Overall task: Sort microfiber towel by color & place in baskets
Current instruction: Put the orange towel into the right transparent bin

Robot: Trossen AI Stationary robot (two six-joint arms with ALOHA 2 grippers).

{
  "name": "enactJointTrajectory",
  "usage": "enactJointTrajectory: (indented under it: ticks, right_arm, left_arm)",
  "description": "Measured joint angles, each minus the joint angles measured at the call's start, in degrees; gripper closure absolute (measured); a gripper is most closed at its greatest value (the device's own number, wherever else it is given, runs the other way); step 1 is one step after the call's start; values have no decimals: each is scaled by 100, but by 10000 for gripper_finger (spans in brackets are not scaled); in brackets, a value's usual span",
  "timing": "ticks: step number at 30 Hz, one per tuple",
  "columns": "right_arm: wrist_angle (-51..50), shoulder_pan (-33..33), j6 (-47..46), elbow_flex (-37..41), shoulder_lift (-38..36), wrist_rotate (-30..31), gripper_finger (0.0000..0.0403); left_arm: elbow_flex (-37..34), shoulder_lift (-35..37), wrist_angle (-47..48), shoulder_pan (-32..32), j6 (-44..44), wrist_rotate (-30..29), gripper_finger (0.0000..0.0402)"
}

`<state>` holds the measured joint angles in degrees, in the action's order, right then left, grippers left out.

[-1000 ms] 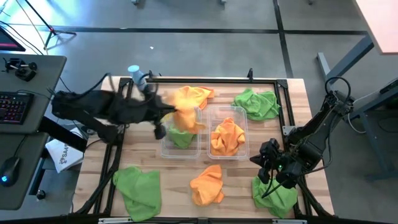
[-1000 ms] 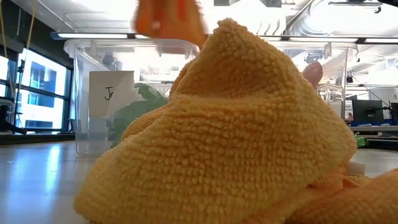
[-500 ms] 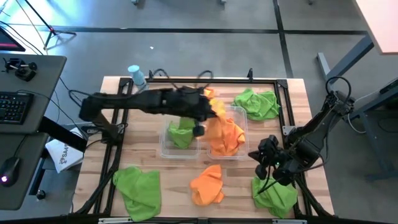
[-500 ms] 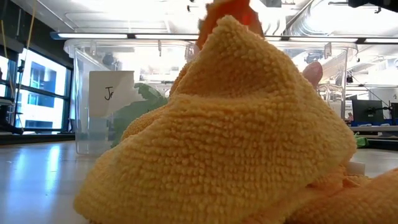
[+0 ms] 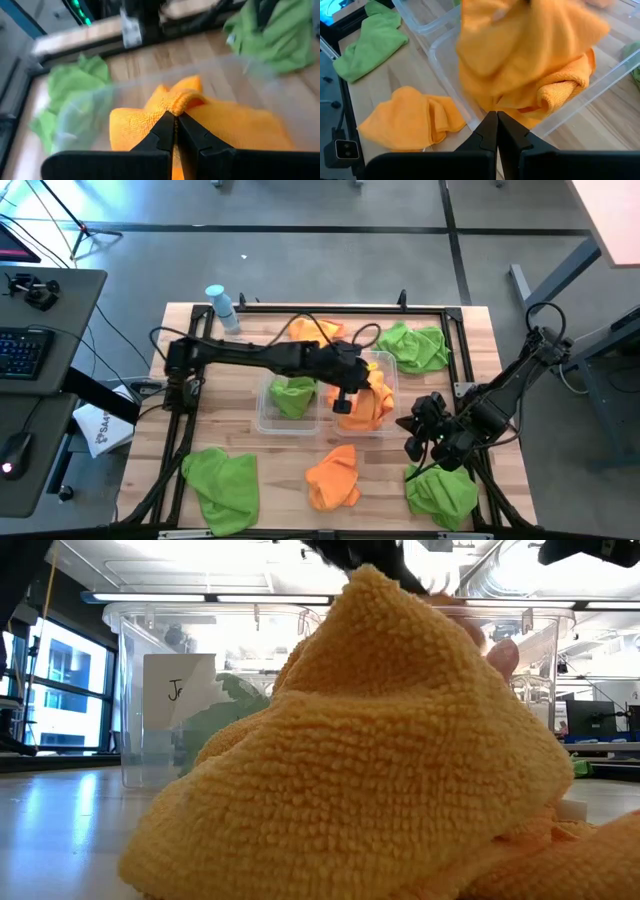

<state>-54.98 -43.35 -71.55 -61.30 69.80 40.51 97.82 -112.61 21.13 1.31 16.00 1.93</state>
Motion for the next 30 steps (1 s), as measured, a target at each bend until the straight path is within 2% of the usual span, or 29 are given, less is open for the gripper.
enactJointTrajectory:
  ticks: [13, 19, 25, 30]
  right_arm:
    - [-7, 0, -42, 0, 0, 0, 403]
    - [-7, 0, -44, 0, 0, 1, 403]
    - [-3, 0, -48, 0, 0, 0, 403]
    - [9, 0, -63, 0, -2, -7, 403]
  left_arm:
    - [-4, -851, -16, 129, -326, -101, 397]
    - [24, -756, 20, 124, -539, -162, 354]
    - [552, -661, 319, 124, -476, -196, 302]
    - [1225, -553, 1394, 124, -508, -407, 292]
